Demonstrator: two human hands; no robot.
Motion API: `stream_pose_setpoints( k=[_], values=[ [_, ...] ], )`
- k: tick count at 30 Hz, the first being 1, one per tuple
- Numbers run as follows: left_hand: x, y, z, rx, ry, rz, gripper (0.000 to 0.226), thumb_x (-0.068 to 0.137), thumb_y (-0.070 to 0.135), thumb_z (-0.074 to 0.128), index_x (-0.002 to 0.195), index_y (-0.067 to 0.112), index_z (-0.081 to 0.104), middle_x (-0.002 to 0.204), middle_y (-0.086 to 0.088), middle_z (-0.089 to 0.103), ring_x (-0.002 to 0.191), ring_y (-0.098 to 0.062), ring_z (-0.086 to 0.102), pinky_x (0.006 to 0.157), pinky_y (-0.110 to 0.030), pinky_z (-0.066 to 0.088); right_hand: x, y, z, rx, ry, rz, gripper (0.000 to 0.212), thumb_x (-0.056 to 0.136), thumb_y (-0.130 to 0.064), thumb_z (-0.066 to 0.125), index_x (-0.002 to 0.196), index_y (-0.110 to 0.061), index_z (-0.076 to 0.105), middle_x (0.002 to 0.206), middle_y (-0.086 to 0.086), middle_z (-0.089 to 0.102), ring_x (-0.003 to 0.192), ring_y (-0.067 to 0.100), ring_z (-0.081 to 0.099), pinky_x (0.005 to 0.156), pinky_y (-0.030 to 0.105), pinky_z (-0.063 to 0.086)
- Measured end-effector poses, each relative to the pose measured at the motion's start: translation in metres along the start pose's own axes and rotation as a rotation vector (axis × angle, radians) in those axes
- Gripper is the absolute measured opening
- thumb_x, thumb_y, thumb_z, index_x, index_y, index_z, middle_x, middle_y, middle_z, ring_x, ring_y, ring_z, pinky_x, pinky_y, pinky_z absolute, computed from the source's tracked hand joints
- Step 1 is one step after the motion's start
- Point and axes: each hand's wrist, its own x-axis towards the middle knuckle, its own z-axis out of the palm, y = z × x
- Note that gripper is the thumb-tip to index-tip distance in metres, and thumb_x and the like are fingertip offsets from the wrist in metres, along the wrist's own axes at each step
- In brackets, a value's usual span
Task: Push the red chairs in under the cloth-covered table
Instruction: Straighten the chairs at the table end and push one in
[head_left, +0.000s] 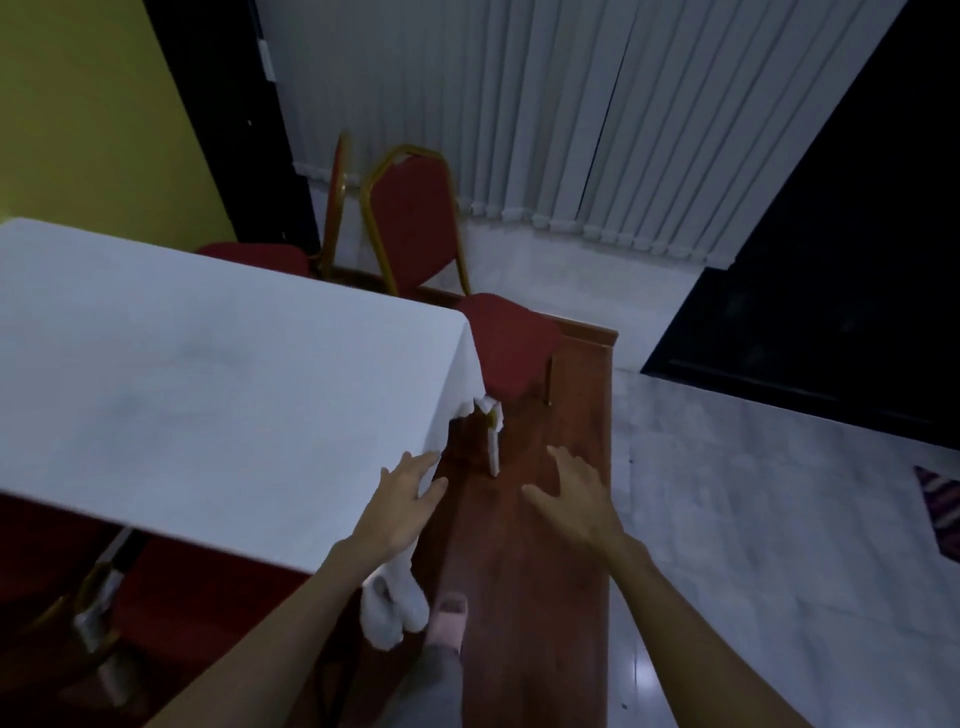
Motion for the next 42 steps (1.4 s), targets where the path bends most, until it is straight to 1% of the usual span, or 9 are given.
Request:
stream_pose_setpoints(
  k=[2, 5, 11, 16, 19, 23, 30, 35, 42],
  values=[
    [0.043, 0.004, 0.002, -0.001, -0.013, -0.006, 0.048, 0.098, 0.035, 0.039, 0.144, 0.022, 0.035, 0.155, 0.0, 0.031, 0.149, -0.018, 0.009, 0.121, -0.04, -0.002, 0.041, 0.012, -0.013, -0.025, 0.002, 0.015, 0.081, 0.09, -0.052, 0.053, 0.153, -0.018, 0.016, 0.161, 0.011, 0.014, 0.148, 0.03, 0.012, 0.12, 0.045, 0.015],
    [0.11, 0.023, 0.0, -0.006, -0.038, -0.018, 0.048, 0.097, 0.035, 0.04, 0.144, 0.022, 0.034, 0.155, 0.0, 0.031, 0.149, -0.021, 0.009, 0.122, -0.043, -0.002, 0.101, 0.026, -0.042, -0.025, 0.004, 0.061, 0.084, 0.089, -0.055, 0.053, 0.153, -0.019, 0.013, 0.162, 0.011, 0.011, 0.148, 0.029, 0.012, 0.119, 0.048, 0.015],
    [0.245, 0.083, 0.002, 0.015, -0.058, 0.008, 0.049, 0.096, 0.03, 0.044, 0.143, 0.016, 0.036, 0.155, -0.008, 0.032, 0.148, -0.025, 0.013, 0.122, -0.047, 0.006, 0.206, 0.044, -0.111, 0.014, 0.057, 0.059, 0.085, 0.087, -0.055, 0.054, 0.153, -0.019, 0.013, 0.161, 0.01, 0.015, 0.148, 0.029, 0.015, 0.119, 0.047, 0.016],
    [0.344, 0.141, 0.037, -0.133, -0.047, 0.013, 0.048, 0.095, 0.021, 0.05, 0.141, 0.015, 0.04, 0.153, -0.007, 0.035, 0.147, -0.022, 0.018, 0.122, -0.041, 0.015, 0.286, 0.082, -0.161, 0.061, 0.089, 0.046, 0.083, 0.088, -0.057, 0.05, 0.153, -0.022, 0.012, 0.161, 0.004, 0.015, 0.148, 0.028, 0.014, 0.12, 0.049, 0.016],
    [0.404, 0.173, 0.064, -0.158, 0.004, 0.022, 0.046, 0.094, 0.02, 0.051, 0.138, 0.016, 0.044, 0.15, -0.005, 0.04, 0.146, -0.02, 0.02, 0.121, -0.042, 0.018, 0.343, 0.111, -0.194, 0.083, 0.084, 0.016, 0.083, 0.084, -0.062, 0.047, 0.152, -0.025, 0.016, 0.16, 0.002, 0.021, 0.147, 0.02, 0.018, 0.119, 0.049, 0.02],
    [0.481, 0.217, 0.098, -0.176, 0.042, -0.015, 0.047, 0.094, 0.023, 0.051, 0.139, 0.017, 0.042, 0.15, -0.003, 0.04, 0.147, -0.019, 0.017, 0.121, -0.044, 0.019, 0.433, 0.159, -0.239, 0.093, 0.002, -0.001, 0.083, 0.079, -0.068, 0.048, 0.149, -0.033, 0.022, 0.154, 0.002, 0.036, 0.139, 0.021, 0.036, 0.112, 0.047, 0.035],
    [0.575, 0.283, 0.127, -0.242, 0.145, -0.2, 0.051, 0.094, 0.024, 0.05, 0.143, 0.016, 0.037, 0.153, -0.003, 0.036, 0.147, -0.021, 0.017, 0.122, -0.039, 0.017, 0.566, 0.171, -0.329, -0.029, -0.129, -0.162, 0.08, 0.088, -0.048, 0.054, 0.153, -0.019, 0.017, 0.159, 0.009, 0.023, 0.145, 0.025, 0.023, 0.118, 0.045, 0.023],
    [0.644, 0.292, 0.126, -0.249, 0.236, -0.312, 0.052, 0.093, 0.025, 0.052, 0.142, 0.015, 0.037, 0.152, -0.004, 0.036, 0.146, -0.022, 0.022, 0.121, -0.037, 0.019, 0.666, 0.161, -0.347, -0.073, -0.214, -0.274, 0.076, 0.091, -0.044, 0.055, 0.153, -0.02, 0.017, 0.161, 0.006, 0.018, 0.146, 0.023, 0.02, 0.118, 0.038, 0.016],
    [0.771, 0.301, 0.097, -0.278, 0.353, -0.381, 0.051, 0.092, 0.021, 0.054, 0.14, 0.01, 0.042, 0.147, -0.009, 0.044, 0.138, -0.021, 0.038, 0.116, -0.031, 0.027, 0.812, 0.126, -0.369, -0.117, -0.336, -0.408, 0.072, 0.092, -0.04, 0.053, 0.152, -0.025, 0.016, 0.162, 0.0, 0.016, 0.147, 0.022, 0.018, 0.118, 0.042, 0.02]
  ],
)
